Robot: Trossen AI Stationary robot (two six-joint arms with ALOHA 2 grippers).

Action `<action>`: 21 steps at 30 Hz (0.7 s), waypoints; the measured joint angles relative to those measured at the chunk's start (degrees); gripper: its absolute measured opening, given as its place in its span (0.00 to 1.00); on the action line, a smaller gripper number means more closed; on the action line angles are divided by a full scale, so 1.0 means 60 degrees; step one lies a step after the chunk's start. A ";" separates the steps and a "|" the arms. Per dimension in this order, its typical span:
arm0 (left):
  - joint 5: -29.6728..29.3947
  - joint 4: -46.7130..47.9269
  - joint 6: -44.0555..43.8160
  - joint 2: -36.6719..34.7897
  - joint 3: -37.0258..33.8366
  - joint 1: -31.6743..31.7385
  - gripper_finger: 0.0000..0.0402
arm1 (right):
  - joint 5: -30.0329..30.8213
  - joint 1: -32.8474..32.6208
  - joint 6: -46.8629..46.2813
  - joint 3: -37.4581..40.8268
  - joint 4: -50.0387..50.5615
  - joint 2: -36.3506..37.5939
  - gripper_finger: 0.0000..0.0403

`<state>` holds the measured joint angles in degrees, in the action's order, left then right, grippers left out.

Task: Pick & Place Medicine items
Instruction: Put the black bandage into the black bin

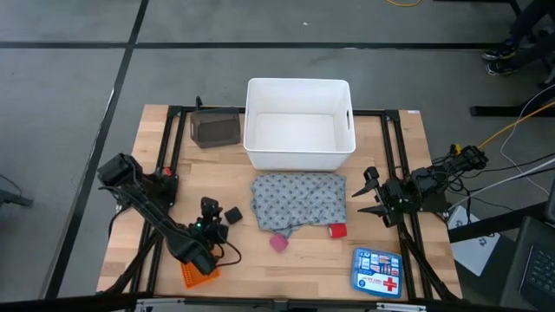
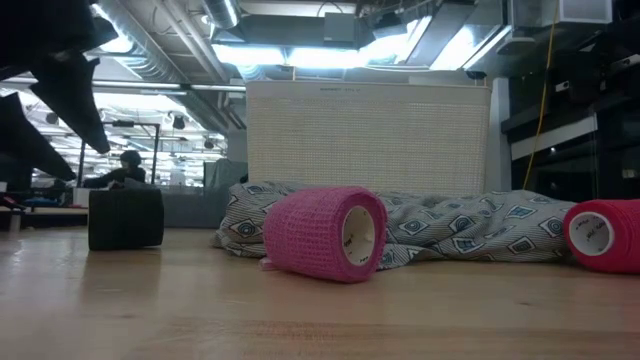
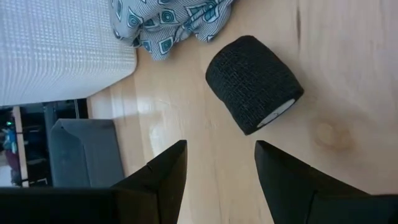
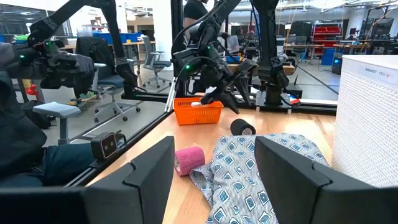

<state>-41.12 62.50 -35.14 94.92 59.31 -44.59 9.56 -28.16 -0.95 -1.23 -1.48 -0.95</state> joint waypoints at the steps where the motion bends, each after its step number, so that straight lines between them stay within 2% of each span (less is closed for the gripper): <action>1: 0.0007 0.0004 0.0006 -0.0022 0.0000 0.0025 0.46 | 0.0000 0.0000 0.0000 0.0000 0.0000 0.0000 0.56; 10: 0.0032 0.0143 0.0576 -0.0532 -0.0001 0.0589 0.46 | 0.0000 0.0000 0.0000 0.0000 0.0002 0.0000 0.56; 14: 0.0182 0.0123 0.0772 -0.0964 0.0357 0.0852 0.46 | 0.0000 0.0000 0.0000 0.0000 0.0000 0.0000 0.56; 18: 0.0997 -0.0388 0.1162 -0.1596 0.0634 0.1177 0.46 | 0.0000 0.0000 0.0000 0.0000 0.0000 0.0000 0.56; 21: 0.1972 -0.0933 0.1028 -0.2112 0.0627 0.1638 0.46 | 0.0000 0.0000 0.0000 0.0000 0.0000 0.0003 0.56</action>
<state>-29.29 56.90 -28.97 82.25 63.07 -34.76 9.56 -28.16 -0.95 -1.23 -1.47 -0.93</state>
